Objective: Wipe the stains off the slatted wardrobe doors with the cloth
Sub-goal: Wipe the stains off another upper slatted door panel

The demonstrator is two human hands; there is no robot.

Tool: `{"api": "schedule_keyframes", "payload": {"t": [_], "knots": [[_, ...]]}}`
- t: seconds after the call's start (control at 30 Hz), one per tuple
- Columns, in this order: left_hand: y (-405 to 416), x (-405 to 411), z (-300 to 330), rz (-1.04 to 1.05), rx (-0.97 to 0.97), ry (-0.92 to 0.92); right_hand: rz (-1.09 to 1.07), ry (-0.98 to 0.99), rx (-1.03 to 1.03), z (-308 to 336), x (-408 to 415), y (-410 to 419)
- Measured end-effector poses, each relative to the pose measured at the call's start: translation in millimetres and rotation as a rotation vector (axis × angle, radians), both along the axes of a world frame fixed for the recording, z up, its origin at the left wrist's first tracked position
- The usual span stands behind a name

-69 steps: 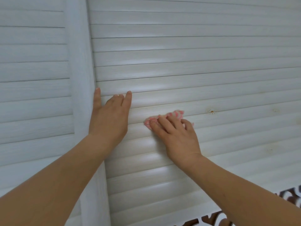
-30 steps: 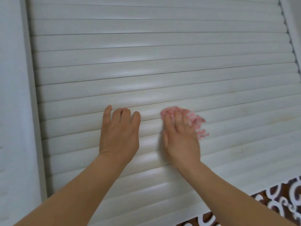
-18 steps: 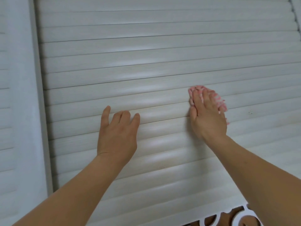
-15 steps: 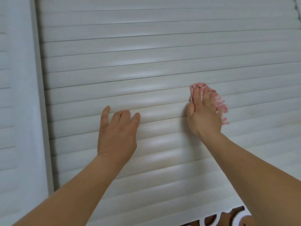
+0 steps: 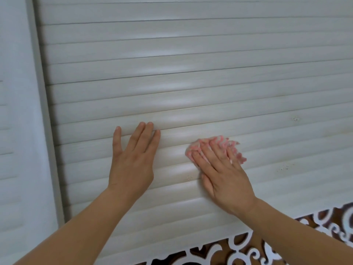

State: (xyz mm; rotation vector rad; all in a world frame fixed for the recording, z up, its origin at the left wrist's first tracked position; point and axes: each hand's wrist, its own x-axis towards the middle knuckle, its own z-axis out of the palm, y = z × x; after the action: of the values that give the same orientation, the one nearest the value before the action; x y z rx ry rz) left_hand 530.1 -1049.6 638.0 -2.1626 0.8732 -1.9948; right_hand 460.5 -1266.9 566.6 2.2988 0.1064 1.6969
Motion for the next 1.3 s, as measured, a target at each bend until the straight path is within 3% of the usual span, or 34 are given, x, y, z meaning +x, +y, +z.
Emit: {"api": "schedule_keyframes", "payload": {"t": [0.27,0.43,0.67,0.87,1.1,1.2,1.3], "knots": [[2,4,3,-0.059,0.011,-0.039,0.074,-0.063,0.049,8,25,79],[4,5,-1,-0.073,-0.013,-0.008,0.071,-0.054,0.024,9,19,53],[23,7,-15,-0.044,-0.008,0.031,-0.036,-0.048,0.343,0,3,-13],[37,10,-14,-0.018,0.031,0.036,0.02,-0.09,0.699,-1,12,30],[23,8,-24,-0.084,-0.065,0.079,0.062,-0.062,0.26,-30,32,102],[23,9,-25,-0.1,-0.072,0.088,0.078,-0.04,0.064,-35,29,94],[26,12,-25,-0.08,-0.056,0.076,0.0,-0.009,0.036,-32,21,63]]}}
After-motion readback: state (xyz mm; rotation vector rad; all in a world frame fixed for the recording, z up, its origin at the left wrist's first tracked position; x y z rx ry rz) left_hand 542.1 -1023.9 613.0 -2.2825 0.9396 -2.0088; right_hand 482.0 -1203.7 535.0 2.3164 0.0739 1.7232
